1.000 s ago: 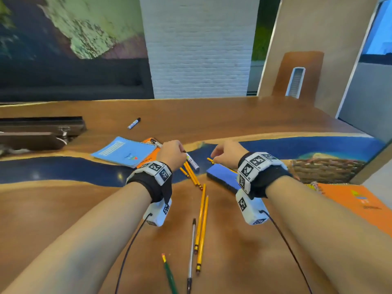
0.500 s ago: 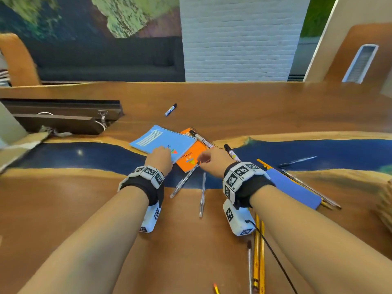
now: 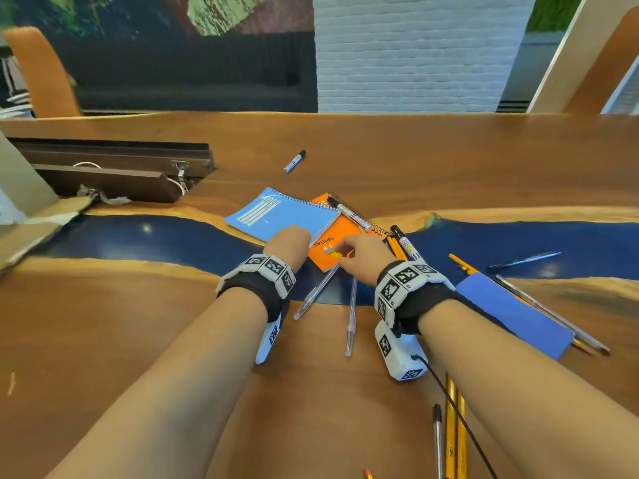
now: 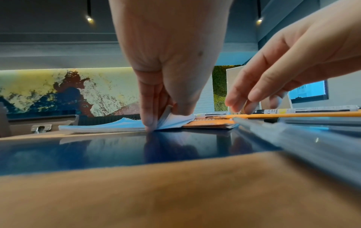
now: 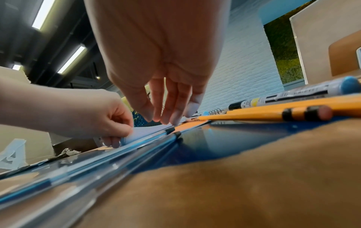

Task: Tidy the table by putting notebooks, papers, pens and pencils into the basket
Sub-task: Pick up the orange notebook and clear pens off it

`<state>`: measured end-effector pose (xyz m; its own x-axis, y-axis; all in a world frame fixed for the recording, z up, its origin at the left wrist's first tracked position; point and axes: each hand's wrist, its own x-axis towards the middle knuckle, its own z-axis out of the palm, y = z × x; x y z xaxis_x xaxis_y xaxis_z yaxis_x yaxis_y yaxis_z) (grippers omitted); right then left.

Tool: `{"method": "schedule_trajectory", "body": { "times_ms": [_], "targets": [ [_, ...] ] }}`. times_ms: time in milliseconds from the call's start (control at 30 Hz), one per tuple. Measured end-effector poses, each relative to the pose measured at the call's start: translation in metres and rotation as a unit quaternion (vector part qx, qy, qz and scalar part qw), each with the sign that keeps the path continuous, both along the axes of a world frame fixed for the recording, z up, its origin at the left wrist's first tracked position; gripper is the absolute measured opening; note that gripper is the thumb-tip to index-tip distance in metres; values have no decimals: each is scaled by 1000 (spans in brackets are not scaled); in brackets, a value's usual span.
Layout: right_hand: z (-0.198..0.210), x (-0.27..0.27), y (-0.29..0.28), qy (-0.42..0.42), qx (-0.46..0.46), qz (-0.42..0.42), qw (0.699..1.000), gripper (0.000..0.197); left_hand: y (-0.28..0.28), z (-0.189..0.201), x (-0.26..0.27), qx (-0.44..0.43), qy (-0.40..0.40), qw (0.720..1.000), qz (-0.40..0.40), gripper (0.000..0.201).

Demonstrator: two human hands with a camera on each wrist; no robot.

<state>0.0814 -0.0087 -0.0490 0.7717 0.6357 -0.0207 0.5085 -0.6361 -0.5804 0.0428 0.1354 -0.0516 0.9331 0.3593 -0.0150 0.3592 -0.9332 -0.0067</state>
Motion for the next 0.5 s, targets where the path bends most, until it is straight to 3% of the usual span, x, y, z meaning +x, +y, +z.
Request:
{"method": "schedule_trajectory", "body": {
  "times_ms": [100,333,500],
  "targets": [
    [-3,-3,1,17,-10,0,1000,33,-10,3,0,-15,-14,1000,-2,25],
    [-1,-10,1,39,57,-44,997,42,-51,29,6,-138,-167,976,-25,23],
    [-2,-9,1,102,103,-97,985,3,-77,49,9,-183,-253,948,-59,15]
  ]
}}
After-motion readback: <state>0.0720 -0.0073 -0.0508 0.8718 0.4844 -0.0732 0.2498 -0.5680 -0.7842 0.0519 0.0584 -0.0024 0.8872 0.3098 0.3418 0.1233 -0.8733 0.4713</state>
